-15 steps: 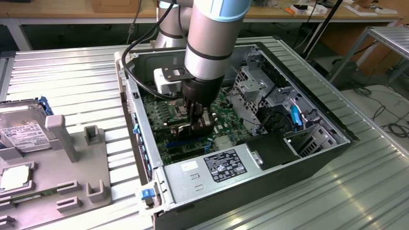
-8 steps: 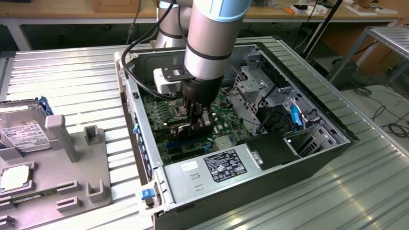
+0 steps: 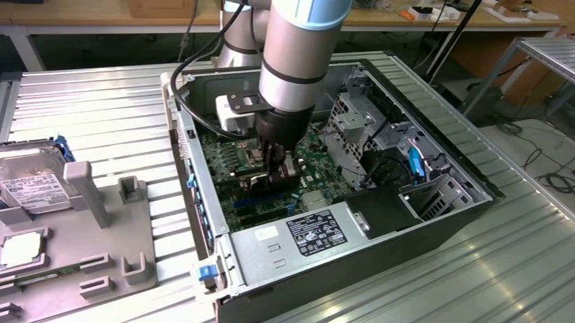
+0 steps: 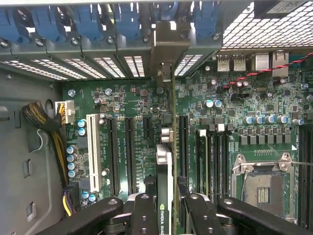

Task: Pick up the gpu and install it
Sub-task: 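Insert the gpu into the slot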

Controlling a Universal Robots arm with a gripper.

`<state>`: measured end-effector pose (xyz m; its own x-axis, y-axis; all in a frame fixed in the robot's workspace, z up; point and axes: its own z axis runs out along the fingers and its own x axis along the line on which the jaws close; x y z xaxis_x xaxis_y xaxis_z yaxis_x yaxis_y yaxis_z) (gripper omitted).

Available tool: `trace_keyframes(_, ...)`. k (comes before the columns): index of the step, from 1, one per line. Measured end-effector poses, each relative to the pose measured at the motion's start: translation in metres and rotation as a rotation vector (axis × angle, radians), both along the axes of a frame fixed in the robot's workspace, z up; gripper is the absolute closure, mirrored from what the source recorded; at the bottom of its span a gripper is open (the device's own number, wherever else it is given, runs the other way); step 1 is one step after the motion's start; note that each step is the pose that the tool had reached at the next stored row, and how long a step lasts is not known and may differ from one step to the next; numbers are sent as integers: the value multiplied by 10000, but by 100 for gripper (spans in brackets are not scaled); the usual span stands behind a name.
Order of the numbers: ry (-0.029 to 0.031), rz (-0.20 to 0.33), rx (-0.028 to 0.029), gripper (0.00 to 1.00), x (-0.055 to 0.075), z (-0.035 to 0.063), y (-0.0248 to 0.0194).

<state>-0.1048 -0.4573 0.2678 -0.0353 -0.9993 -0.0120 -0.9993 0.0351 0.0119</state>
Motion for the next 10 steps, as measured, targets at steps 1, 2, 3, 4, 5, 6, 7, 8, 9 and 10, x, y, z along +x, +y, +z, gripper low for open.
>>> trace_keyframes(1,1,0,-1,73,0,5,0)
trace_keyframes(2,0,0,1,73,0,5,0)
trace_keyframes(3,1,0,-1,73,-3,2,-1)
trace_keyframes(4,1,0,-1,73,-8,-6,1)
trace_keyframes(5,1,0,-2,73,-10,-7,7)
trace_keyframes(6,1,1,-2,73,-12,-9,9)
trace_keyframes(7,-1,-1,-1,73,-14,-11,15)
trace_keyframes(8,-1,1,-2,73,-16,-14,15)
trace_keyframes(9,-4,1,0,73,-17,-22,15)
trace_keyframes(10,-5,0,-4,73,-20,-34,15)
